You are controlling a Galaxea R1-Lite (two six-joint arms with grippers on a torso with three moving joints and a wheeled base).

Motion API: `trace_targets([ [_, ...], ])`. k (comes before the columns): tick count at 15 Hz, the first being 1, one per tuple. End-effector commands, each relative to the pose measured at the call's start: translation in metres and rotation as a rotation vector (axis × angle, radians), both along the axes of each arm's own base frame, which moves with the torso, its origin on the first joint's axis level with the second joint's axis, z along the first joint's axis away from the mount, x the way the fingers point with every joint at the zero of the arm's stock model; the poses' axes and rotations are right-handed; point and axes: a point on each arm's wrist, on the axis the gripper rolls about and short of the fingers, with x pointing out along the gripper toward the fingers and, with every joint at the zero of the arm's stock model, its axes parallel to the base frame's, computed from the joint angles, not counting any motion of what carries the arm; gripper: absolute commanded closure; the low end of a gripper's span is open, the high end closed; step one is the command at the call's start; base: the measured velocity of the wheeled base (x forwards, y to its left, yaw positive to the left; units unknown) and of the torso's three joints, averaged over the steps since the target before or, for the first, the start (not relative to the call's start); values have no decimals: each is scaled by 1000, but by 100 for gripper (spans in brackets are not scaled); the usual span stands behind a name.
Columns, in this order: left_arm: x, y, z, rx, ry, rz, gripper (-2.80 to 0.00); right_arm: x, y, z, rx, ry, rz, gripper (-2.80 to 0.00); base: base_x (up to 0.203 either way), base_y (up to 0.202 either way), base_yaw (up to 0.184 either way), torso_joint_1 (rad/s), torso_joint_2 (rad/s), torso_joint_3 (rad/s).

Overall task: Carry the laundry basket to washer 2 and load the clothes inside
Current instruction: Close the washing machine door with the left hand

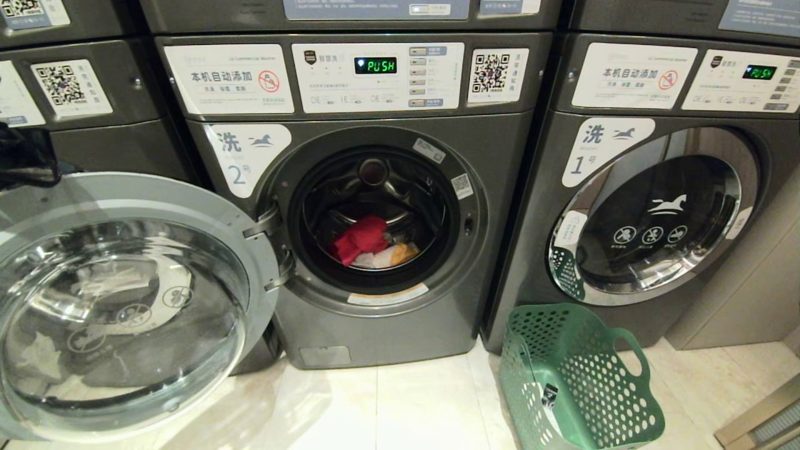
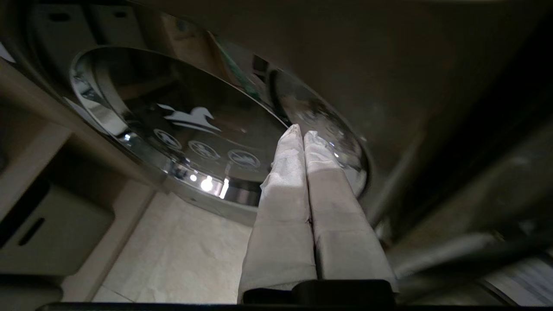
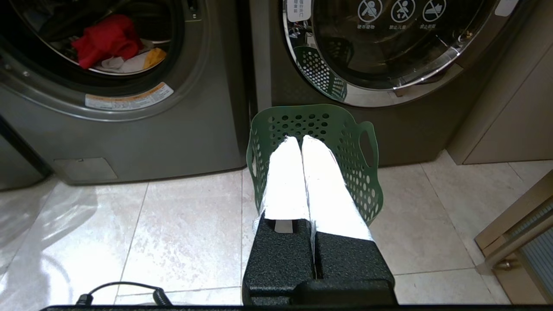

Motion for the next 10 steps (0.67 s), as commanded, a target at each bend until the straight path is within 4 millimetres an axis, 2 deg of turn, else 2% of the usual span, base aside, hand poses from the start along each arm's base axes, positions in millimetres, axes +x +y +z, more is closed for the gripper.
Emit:
trace_targets([
  [1,34,34,-51,-3,34,50,0,0,0,0,0,1,0,0,0,0,0,0,0,0],
  [3,32,36,-62,-35,114,57,0,0,0,0,0,1,0,0,0,0,0,0,0,0],
  [5,17,27,-67,-125,273,31,0,0,0,0,-1,1,-2,0,0,0,0,0,0,0],
  [10,-32,-2,-38,-257,423,-64,0,0,0,0,-1,1,-1,0,0,0,0,0,0,0],
])
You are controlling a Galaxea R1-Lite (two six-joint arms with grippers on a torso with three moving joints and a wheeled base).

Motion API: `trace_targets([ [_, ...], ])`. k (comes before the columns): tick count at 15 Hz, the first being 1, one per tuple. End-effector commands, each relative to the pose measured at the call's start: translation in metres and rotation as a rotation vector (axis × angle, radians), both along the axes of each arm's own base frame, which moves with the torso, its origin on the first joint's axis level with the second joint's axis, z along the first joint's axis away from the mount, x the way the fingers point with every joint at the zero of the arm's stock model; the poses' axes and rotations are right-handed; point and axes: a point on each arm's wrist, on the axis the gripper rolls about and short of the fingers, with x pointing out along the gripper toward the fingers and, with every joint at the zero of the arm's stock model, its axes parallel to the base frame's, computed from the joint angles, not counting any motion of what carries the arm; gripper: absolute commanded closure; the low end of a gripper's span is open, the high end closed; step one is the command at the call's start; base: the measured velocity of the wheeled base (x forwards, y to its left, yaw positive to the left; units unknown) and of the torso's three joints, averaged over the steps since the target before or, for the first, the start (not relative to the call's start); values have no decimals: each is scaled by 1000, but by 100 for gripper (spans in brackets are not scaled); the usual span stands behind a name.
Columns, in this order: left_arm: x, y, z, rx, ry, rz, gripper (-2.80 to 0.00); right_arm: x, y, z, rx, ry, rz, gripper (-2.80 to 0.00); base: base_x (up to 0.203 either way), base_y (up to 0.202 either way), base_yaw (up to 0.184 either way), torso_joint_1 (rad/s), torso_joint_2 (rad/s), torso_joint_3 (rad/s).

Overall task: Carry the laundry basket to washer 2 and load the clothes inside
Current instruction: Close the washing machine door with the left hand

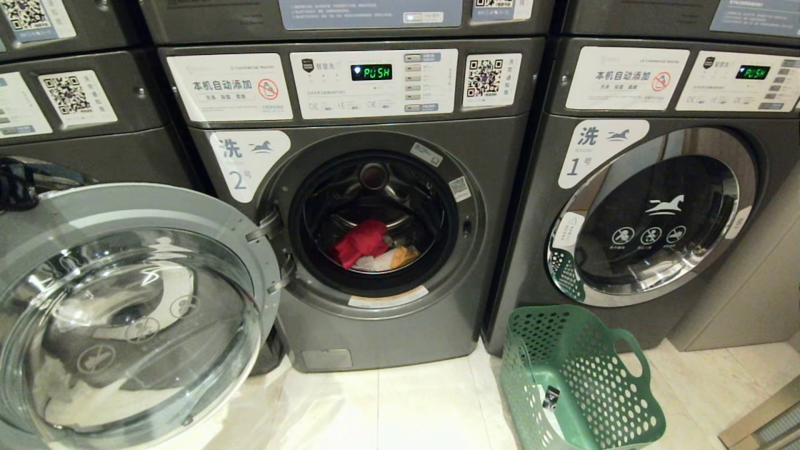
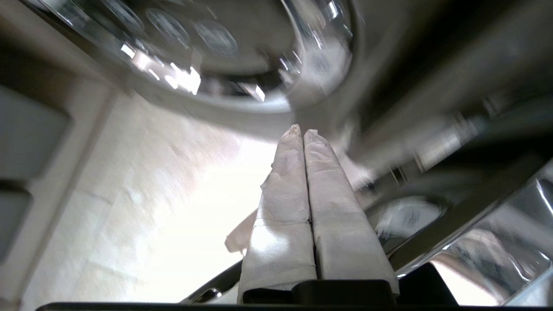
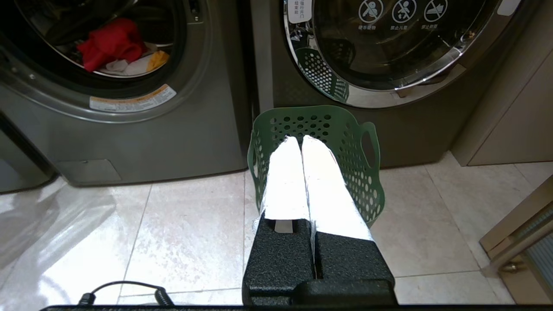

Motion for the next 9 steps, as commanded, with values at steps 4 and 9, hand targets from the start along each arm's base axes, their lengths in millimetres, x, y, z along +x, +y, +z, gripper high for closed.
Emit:
trace_targets([
  [4,-80,-56,41,-174,189,-103,0,0,0,0,0,1,0,0,0,0,0,0,0,0],
  [9,-148,-135,69,-355,297,-390,0,0,0,0,0,1,0,0,0,0,0,0,0,0],
])
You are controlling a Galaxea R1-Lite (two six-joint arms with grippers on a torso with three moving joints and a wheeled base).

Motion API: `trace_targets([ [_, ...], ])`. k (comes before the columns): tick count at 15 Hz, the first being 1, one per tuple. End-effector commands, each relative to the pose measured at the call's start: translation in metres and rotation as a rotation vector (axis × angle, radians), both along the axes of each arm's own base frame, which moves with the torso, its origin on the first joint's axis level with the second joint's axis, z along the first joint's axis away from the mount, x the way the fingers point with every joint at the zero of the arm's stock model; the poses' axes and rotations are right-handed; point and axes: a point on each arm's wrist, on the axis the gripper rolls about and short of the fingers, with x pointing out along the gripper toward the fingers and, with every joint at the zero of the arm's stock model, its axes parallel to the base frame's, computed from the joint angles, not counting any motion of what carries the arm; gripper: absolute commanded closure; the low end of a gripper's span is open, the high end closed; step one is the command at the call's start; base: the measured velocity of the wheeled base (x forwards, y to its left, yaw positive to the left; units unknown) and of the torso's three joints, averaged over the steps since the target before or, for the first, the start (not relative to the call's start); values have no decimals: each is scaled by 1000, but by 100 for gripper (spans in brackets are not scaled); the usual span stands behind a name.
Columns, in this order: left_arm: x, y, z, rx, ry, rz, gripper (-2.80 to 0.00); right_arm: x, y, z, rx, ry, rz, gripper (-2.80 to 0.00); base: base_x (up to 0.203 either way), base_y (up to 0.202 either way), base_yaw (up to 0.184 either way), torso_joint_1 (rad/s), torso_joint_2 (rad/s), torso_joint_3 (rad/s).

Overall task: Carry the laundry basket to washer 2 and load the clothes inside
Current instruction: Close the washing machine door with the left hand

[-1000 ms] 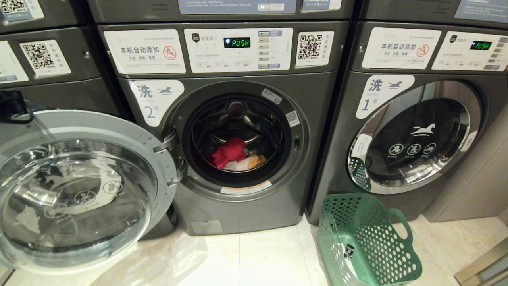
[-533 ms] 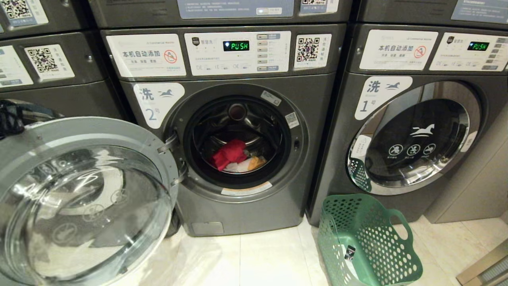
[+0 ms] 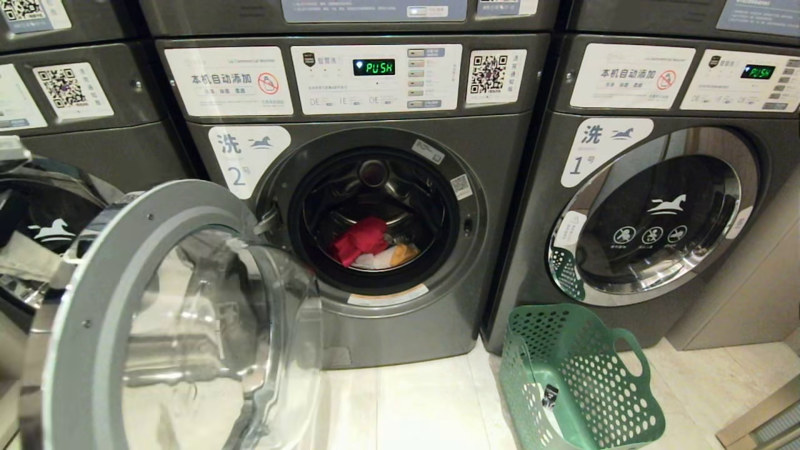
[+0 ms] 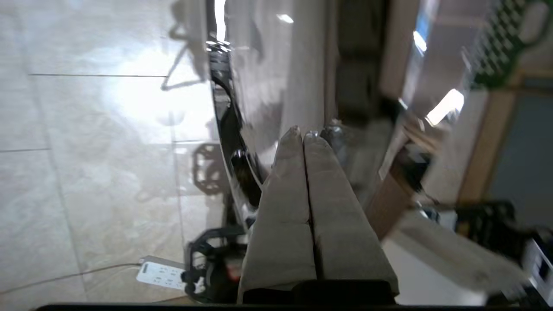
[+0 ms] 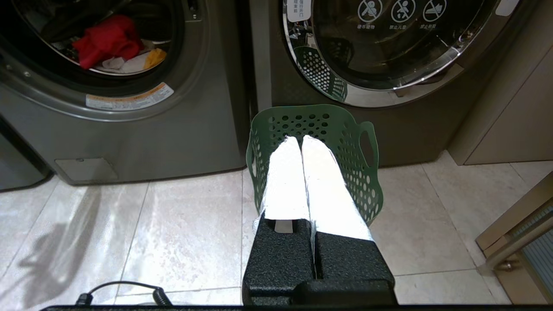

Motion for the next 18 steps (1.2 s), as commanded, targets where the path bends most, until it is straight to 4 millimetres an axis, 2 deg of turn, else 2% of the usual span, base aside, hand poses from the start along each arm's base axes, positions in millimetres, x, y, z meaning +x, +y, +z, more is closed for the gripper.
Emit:
trace_targets([
  [1,-26,-26,16,-32,-51,-98,0,0,0,0,0,0,0,0,0,0,0,0,0,0],
  [3,-31,-59,19,-103,-49,-236,0,0,0,0,0,0,0,0,0,0,0,0,0,0],
  [5,-28,-94,19,-148,-40,-374,0,0,0,0,0,0,0,0,0,0,0,0,0,0],
  [7,-4,-138,11,-183,-61,-497,0,0,0,0,0,0,0,0,0,0,0,0,0,0],
  [8,17,-163,6,-186,-133,-526,0,0,0,0,-4,0,1,0,0,0,0,0,0,0],
  [10,52,-194,1,-90,-319,-415,0,0,0,0,-26,1,7,0,0,0,0,0,0,0],
  [12,74,-212,7,-46,-512,-196,0,-1,1,4,-140,10,31,0,0,0,0,0,0,0],
  [13,77,-218,11,-46,-574,-118,0,-3,1,18,-167,-11,49,0,0,0,0,0,0,0],
  [15,68,-229,20,-73,-638,-59,0,-2,2,69,-173,-29,96,0,0,0,0,0,0,0],
  [16,65,-231,26,-90,-671,-32,0,8,3,97,-162,-6,133,0,0,0,0,0,0,0],
  [17,61,-228,34,-97,-717,-4,0,29,4,123,-148,55,190,0,0,0,0,0,0,0],
  [18,52,-222,44,-98,-753,24,0,62,6,143,-134,147,261,0,0,0,0,0,0,0],
])
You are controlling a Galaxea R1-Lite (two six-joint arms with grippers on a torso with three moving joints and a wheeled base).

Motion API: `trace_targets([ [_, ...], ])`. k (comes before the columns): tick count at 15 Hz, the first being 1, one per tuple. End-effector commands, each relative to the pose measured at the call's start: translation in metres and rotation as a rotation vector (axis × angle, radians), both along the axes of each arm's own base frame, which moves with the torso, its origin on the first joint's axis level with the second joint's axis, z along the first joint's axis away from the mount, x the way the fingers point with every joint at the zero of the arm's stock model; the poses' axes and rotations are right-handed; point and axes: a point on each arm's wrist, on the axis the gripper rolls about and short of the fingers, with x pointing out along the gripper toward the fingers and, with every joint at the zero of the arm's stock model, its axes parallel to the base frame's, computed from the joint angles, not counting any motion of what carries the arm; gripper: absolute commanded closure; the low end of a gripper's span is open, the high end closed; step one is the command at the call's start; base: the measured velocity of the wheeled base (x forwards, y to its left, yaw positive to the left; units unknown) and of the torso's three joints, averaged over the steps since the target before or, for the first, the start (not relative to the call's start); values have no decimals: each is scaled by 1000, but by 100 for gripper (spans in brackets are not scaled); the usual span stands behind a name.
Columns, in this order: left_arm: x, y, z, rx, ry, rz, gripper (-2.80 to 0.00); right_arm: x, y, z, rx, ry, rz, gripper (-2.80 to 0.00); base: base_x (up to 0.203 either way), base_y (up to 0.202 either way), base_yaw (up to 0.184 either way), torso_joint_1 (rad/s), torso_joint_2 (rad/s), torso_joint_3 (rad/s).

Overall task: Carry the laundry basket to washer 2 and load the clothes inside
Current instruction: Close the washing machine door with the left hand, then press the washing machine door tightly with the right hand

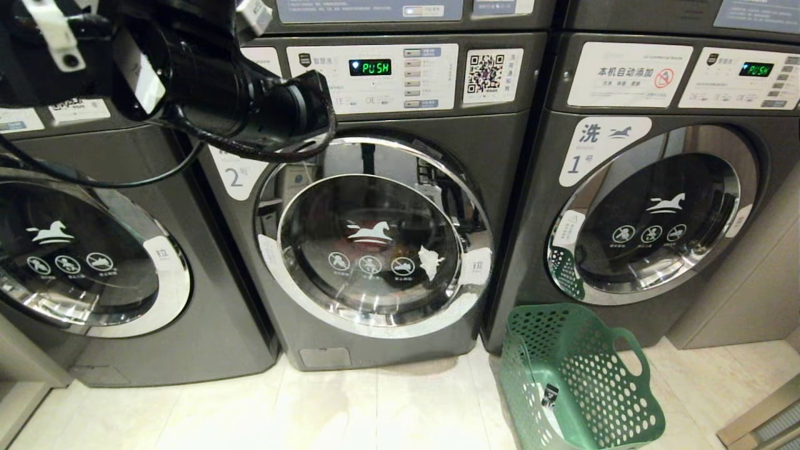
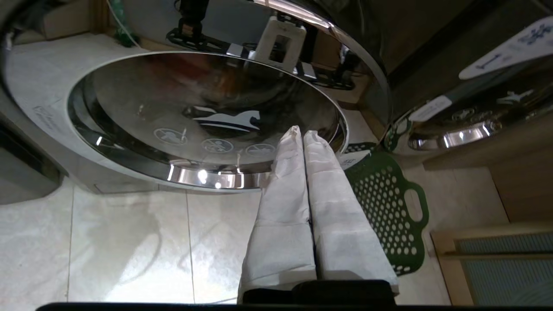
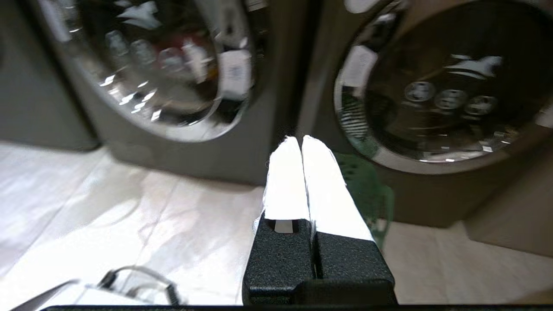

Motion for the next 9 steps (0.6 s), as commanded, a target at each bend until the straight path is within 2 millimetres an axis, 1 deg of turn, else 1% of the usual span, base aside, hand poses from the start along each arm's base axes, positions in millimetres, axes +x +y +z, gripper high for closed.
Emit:
trace_targets([
  [1,-21,11,19,-28,-52,18,0,77,3,24,-3,253,89,0,0,0,0,0,0,0],
  [2,-36,19,29,-41,-82,32,0,112,8,26,-9,348,157,0,0,0,0,0,0,0],
  [3,-52,27,37,-49,-107,47,0,148,14,21,-19,434,223,0,0,0,0,0,0,0],
  [4,-65,34,40,-49,-119,69,0,185,22,11,-36,505,283,0,0,0,0,0,0,0],
  [5,-74,40,38,-36,-116,95,0,220,30,-3,-55,550,328,0,0,0,0,0,0,0],
  [6,-85,48,40,-31,-131,117,0,258,39,-22,-73,579,369,0,0,0,0,0,0,0],
  [7,-98,57,45,-34,-152,136,0,290,48,-43,-91,589,397,0,0,0,0,0,0,0],
  [9,-121,76,52,-2,-199,211,0,344,62,-84,-119,574,429,0,0,0,0,0,0,0],
])
